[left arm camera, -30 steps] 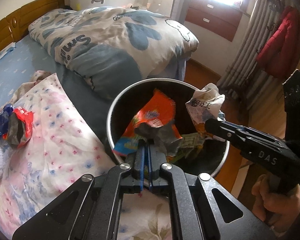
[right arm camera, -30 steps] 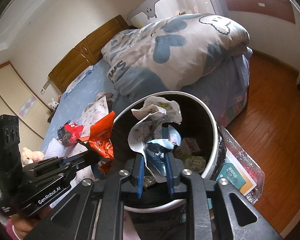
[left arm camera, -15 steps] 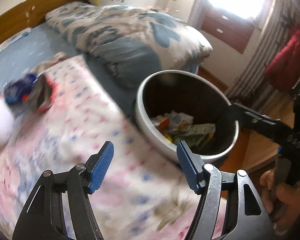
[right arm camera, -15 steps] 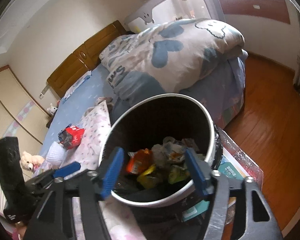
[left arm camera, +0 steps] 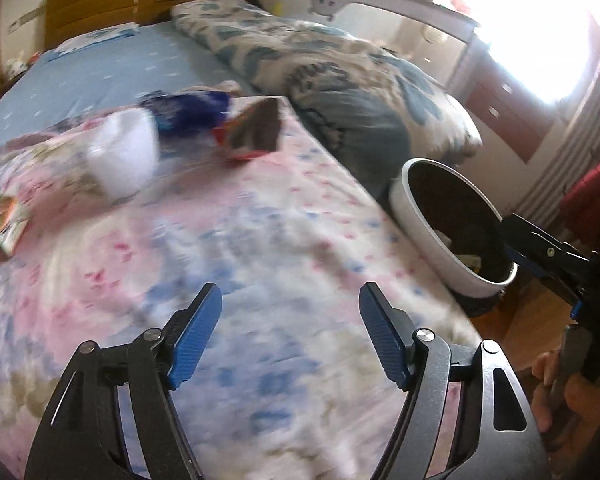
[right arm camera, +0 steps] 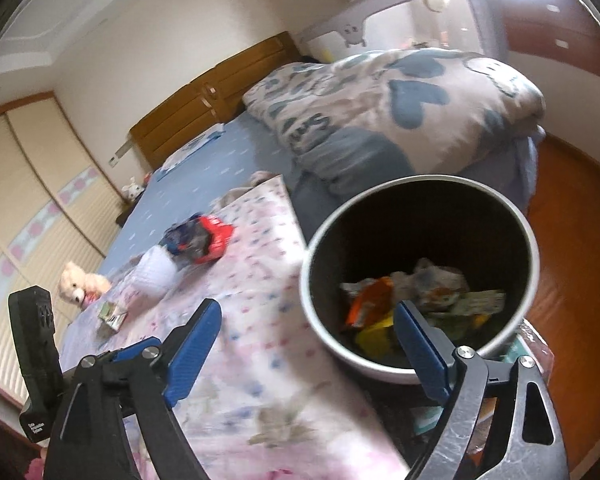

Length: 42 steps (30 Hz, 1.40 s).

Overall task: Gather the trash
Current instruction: 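Grasp the white mesh sleeve with left tool while right tool grasps the red packet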

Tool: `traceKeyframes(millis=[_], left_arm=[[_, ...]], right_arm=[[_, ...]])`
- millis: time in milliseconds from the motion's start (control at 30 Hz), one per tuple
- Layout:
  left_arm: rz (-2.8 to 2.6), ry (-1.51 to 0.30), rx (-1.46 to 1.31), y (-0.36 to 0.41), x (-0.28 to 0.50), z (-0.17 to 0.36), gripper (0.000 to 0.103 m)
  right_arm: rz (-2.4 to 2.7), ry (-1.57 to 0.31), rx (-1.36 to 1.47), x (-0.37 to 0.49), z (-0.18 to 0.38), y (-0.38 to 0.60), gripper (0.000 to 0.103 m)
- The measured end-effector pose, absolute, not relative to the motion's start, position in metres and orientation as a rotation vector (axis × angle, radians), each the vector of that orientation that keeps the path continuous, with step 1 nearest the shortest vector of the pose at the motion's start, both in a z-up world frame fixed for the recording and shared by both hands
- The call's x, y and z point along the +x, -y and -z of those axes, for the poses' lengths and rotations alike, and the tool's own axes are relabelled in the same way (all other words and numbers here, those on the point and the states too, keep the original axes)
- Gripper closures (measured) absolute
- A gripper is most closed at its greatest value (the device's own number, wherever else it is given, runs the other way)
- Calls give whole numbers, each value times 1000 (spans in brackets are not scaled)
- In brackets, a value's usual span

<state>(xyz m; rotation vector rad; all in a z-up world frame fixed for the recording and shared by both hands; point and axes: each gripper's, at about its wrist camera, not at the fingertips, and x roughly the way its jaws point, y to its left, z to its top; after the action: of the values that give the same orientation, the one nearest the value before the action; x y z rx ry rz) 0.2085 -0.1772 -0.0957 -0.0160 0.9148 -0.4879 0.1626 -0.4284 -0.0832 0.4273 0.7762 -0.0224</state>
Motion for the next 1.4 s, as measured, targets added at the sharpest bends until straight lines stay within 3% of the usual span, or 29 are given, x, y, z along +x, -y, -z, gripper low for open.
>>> traceKeyframes(millis=[600, 1400], left_arm=[[331, -914, -118, 91, 235, 101, 29], [288, -913, -115, 89, 332, 105, 29]], right_arm=[[-114, -852, 376, 218, 103, 353, 13], [-190, -885, 464, 344, 142, 334, 13]])
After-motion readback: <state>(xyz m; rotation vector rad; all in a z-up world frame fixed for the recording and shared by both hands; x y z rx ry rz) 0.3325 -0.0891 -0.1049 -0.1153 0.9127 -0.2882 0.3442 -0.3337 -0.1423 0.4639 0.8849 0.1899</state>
